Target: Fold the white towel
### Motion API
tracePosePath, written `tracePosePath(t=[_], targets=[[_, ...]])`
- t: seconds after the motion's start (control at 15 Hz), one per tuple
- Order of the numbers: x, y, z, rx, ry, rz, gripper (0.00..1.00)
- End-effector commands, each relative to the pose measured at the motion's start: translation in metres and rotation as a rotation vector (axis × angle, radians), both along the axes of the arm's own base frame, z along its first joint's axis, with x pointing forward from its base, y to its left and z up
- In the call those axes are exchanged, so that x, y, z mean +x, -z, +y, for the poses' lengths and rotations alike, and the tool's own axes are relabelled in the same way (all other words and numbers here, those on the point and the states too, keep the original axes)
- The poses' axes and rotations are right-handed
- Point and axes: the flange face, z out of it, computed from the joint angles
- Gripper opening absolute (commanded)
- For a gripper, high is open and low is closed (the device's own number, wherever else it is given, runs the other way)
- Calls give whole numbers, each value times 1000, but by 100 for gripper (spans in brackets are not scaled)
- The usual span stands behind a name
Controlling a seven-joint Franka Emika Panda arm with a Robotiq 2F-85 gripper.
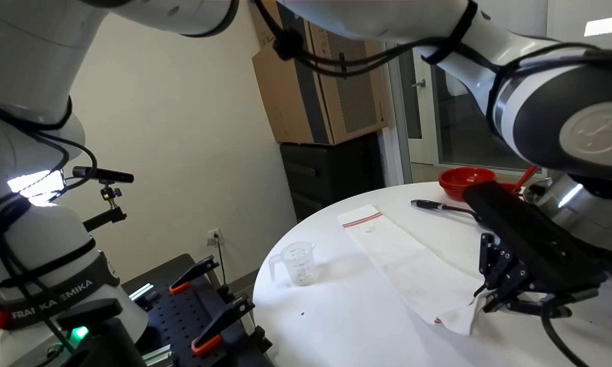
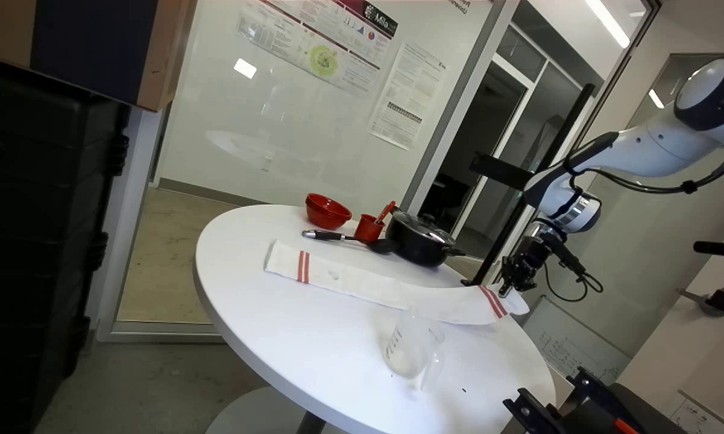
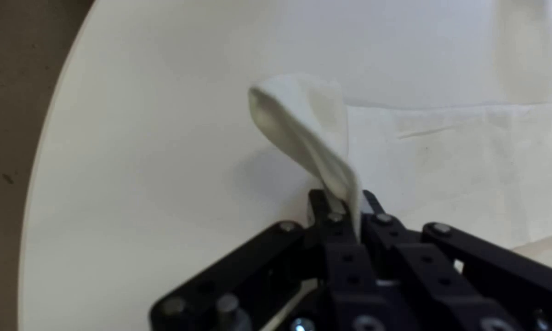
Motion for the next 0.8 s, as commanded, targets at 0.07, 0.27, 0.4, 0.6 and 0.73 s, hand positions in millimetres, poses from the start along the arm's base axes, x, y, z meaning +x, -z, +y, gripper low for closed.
tracePosePath(t=[0.07,0.27,0.4,0.6,0.73], targets=[[-5,-52,3,-18,13,-33,1],[-10,-80,-3,-38,25,-56,1],[-18,-99,-10,-45,44,-76,1],[-35,-123,-24,-48,81,-103,1],[-47,-135,-33,-54,117,-117,1]])
